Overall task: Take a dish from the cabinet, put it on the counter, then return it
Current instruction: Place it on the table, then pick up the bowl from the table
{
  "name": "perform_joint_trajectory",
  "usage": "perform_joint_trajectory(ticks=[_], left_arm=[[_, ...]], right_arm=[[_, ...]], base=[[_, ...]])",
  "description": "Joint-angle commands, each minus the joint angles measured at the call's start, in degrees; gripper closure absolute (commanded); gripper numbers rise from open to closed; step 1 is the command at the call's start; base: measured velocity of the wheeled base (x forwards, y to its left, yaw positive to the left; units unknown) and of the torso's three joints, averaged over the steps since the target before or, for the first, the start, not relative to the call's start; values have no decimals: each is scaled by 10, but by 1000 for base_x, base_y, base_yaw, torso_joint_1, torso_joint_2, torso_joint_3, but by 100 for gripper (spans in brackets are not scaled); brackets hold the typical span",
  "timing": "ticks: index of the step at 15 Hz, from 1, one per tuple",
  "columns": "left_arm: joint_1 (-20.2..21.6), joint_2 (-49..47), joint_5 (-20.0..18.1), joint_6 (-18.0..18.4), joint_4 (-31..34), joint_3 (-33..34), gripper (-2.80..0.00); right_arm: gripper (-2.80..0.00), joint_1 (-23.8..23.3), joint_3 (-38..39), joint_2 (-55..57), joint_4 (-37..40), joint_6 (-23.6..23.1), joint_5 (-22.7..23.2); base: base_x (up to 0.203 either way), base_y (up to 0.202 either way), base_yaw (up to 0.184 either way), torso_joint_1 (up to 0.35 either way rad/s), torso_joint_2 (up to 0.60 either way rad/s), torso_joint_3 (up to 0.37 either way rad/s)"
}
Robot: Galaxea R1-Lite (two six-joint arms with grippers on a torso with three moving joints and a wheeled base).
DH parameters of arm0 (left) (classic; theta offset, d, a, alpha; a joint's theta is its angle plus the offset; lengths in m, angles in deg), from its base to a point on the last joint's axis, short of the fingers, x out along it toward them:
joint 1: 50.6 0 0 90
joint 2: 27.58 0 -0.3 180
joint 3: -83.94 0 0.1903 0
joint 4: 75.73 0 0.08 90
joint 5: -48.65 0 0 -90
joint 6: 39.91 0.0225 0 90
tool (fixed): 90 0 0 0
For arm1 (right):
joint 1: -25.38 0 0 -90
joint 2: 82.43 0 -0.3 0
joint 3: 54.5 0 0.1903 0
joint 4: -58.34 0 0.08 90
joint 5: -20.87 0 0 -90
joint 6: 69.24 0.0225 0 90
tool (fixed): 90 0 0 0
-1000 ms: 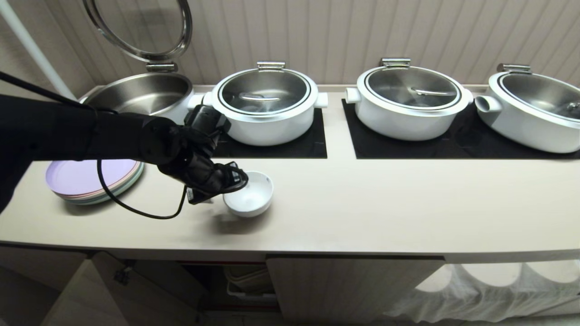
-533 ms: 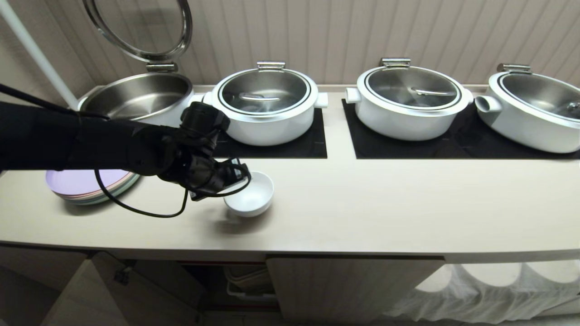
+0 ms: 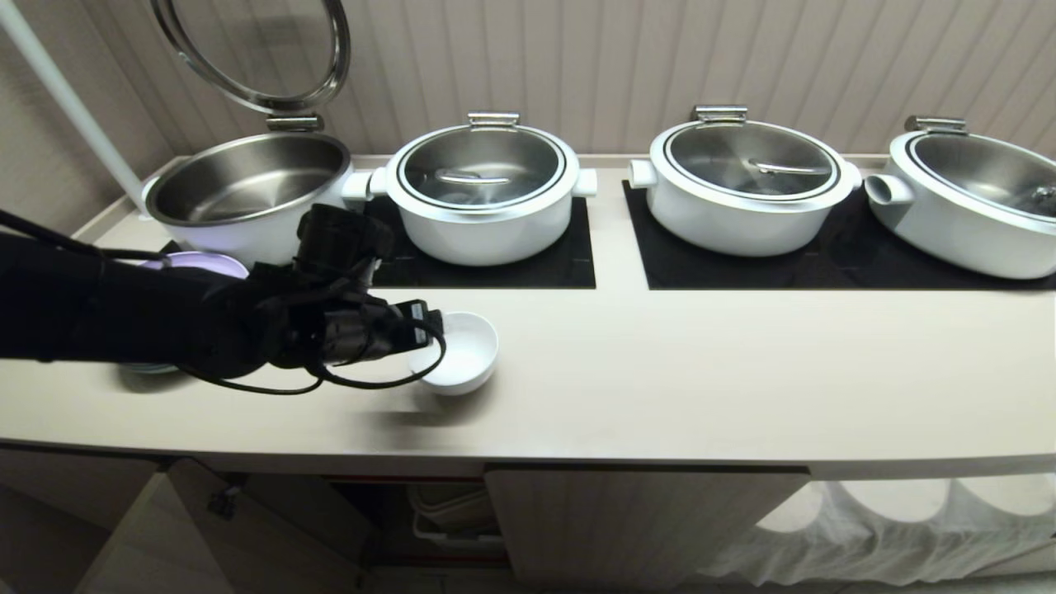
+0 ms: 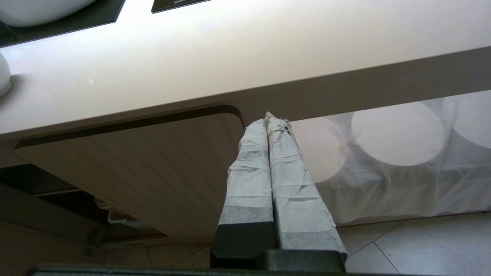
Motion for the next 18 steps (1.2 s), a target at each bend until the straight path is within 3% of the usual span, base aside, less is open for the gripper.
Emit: perform_joint_trajectory(ticks=[1, 3, 5, 9, 10, 18], left_arm=[[15, 22, 0, 93, -146, 76, -280], [27, 25, -2, 131, -259, 119, -280], [28, 31, -1, 138, -336, 157, -280], [28, 80, 0, 142, -394, 227, -280], [29, 96, 0, 141, -396, 242, 0], [41, 188, 2, 142, -395, 339, 0]], right_arm=[[0, 0, 0, 0, 0, 1, 0], [0, 0, 0, 0, 0, 1, 0], [0, 0, 0, 0, 0, 1, 0], [0, 0, 0, 0, 0, 1, 0], [0, 0, 0, 0, 0, 1, 0], [0, 0, 0, 0, 0, 1, 0]], base=[[0, 0, 0, 0, 0, 0], [0, 0, 0, 0, 0, 0], [0, 0, 0, 0, 0, 0], [0, 0, 0, 0, 0, 0], [0, 0, 0, 0, 0, 0], [0, 0, 0, 0, 0, 0]])
